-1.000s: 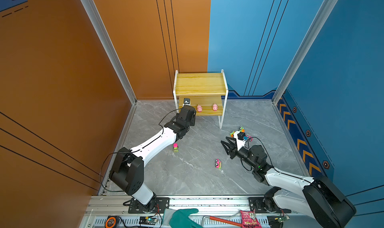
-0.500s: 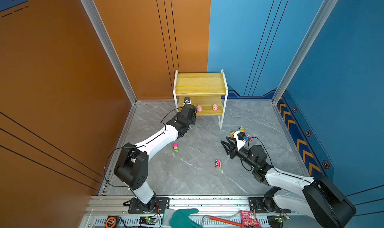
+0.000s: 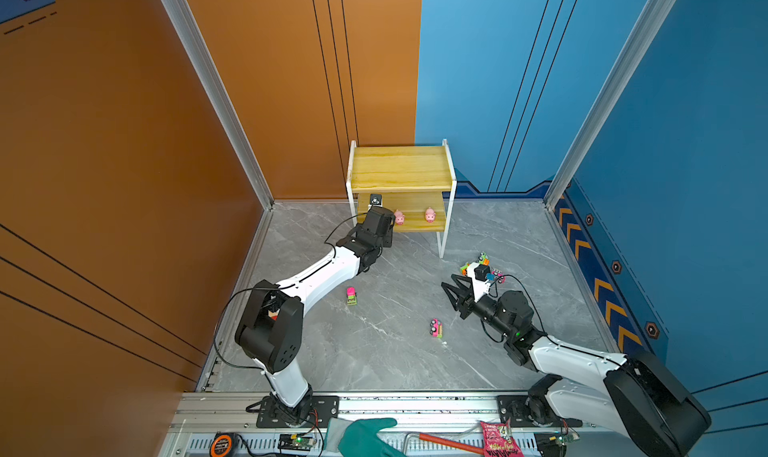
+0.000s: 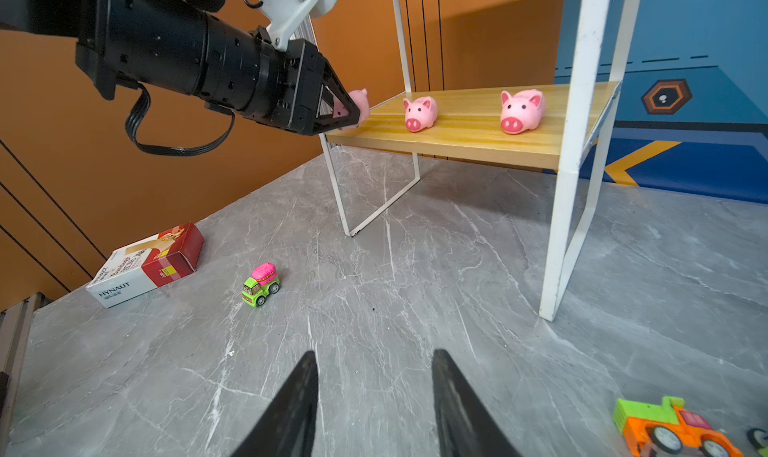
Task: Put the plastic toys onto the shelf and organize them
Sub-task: 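Carry the pig with the left gripper onto the lower shelf beside the pigs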
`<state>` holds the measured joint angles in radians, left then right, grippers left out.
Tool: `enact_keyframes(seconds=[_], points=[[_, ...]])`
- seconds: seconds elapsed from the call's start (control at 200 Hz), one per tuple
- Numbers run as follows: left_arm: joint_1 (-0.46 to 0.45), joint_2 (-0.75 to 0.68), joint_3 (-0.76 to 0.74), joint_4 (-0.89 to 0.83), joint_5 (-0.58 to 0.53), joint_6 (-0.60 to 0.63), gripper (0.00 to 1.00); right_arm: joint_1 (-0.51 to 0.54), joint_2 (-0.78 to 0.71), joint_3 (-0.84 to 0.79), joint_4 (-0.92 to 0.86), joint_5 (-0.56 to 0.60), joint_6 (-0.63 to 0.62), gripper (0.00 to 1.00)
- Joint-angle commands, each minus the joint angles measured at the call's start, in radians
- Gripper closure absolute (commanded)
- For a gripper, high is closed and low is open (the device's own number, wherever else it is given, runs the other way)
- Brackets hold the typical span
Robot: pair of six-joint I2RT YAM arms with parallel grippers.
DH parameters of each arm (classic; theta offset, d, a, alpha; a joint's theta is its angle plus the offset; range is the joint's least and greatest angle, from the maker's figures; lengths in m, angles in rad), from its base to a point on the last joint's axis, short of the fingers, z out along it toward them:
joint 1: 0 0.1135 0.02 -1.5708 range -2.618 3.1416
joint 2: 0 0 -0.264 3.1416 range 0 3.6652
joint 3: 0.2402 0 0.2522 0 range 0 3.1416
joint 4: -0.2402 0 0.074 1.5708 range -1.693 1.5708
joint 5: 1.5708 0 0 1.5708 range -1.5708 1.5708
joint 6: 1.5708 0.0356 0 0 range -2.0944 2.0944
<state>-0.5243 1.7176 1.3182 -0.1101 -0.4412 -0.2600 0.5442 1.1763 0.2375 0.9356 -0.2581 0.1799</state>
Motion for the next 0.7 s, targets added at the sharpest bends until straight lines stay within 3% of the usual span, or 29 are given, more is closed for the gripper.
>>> enact_keyframes(seconds=[0.0,0.696], points=[[0.009,0.020,0.035,0.016,0.010,-0.013,0.73,0.011,0.012,-0.007,0.028,0.006,-0.018,0.54],[0.017,0.102,0.121,-0.002,-0.001,-0.028,0.73,0.053,0.014,-0.002,0.020,0.045,-0.061,0.54]])
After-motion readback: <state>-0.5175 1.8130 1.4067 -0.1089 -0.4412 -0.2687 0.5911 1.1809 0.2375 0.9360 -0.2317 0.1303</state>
